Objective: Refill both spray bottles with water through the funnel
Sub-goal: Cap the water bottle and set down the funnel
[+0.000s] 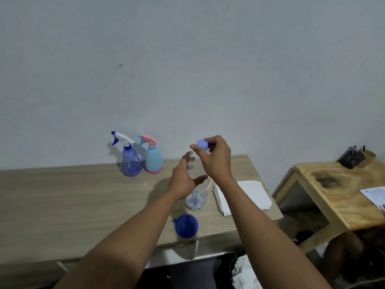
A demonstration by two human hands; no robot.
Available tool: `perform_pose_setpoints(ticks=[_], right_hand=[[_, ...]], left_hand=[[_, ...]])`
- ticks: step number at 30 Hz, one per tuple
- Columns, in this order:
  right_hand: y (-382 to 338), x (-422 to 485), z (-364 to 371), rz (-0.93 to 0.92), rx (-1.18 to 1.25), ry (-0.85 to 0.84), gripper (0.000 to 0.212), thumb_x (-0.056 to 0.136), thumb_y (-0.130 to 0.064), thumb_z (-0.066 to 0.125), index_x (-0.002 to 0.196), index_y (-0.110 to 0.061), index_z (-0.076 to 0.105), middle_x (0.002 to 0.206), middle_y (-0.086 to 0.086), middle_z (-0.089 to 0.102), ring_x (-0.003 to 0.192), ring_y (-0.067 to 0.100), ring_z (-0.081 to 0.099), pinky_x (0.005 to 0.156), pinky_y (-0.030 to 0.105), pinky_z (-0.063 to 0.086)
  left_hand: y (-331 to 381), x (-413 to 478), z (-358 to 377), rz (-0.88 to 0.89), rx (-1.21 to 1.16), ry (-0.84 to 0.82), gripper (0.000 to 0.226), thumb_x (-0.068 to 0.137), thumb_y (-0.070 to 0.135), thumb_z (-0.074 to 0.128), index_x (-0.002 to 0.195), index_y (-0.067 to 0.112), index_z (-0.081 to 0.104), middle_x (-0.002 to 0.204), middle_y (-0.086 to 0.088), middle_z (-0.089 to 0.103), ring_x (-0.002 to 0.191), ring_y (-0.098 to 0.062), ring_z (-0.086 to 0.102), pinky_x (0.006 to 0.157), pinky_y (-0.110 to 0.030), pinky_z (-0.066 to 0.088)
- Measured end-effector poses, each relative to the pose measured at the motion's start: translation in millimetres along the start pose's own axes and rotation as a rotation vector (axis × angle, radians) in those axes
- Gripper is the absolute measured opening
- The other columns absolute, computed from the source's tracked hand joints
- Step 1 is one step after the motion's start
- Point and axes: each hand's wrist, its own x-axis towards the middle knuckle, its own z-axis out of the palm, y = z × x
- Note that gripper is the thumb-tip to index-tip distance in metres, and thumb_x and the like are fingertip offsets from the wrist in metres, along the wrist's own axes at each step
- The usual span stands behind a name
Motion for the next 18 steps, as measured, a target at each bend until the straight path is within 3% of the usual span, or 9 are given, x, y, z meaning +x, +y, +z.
perform_pose_setpoints(ticks=[5, 10, 13, 18], right_hand=[[2.7, 1.1, -0.8, -0.065, 0.018, -0.135, 0.044, 0.090, -0.036, 0.071, 0.127, -0.015, 0.061, 0.118, -0.006, 0.063, 0.101, 0.006, 0.059, 0.091, 0.018, 0.048], [4.6, 1.4, 2.8, -0.051, 0.033, -0.050, 0.034, 0.086, -0.034, 0.077, 0.114, -0.017, 0.069, 0.104, -0.010, 0.068, 0.091, 0.000, 0.061, 0.083, 0.014, 0.047], [10.0, -0.4, 4.0, -0.043, 0.100, 0.014, 0.035, 0.083, -0.034, 0.079, 0.113, -0.018, 0.070, 0.103, -0.012, 0.069, 0.094, 0.001, 0.064, 0.084, 0.018, 0.051], [27.8, -12.3, 0.8, -0.025, 0.119, -0.064, 0.058, 0.083, -0.032, 0.080, 0.135, -0.024, 0.056, 0.132, -0.012, 0.059, 0.119, 0.005, 0.056, 0.099, 0.025, 0.048]], left_hand=[[-1.5, 0.1, -1.8, -0.026, -0.043, 0.010, 0.095, 0.070, 0.028, 0.087, 0.145, 0.034, 0.029, 0.133, 0.014, 0.047, 0.120, -0.013, 0.051, 0.101, -0.045, 0.049], [-3.1, 2.4, -3.2, -0.010, -0.039, -0.004, 0.095, 0.071, 0.026, 0.086, 0.146, 0.034, 0.029, 0.135, 0.013, 0.048, 0.119, -0.015, 0.052, 0.101, -0.045, 0.049], [0.3, 1.7, -3.7, 0.010, -0.015, -0.027, 0.098, 0.070, 0.031, 0.086, 0.148, 0.033, 0.026, 0.140, 0.011, 0.047, 0.123, -0.016, 0.051, 0.103, -0.046, 0.047], [3.5, -13.9, -7.9, 0.009, 0.040, -0.052, 0.120, 0.061, 0.051, 0.087, 0.153, 0.037, 0.011, 0.153, 0.013, 0.036, 0.136, -0.009, 0.040, 0.110, -0.035, 0.039]])
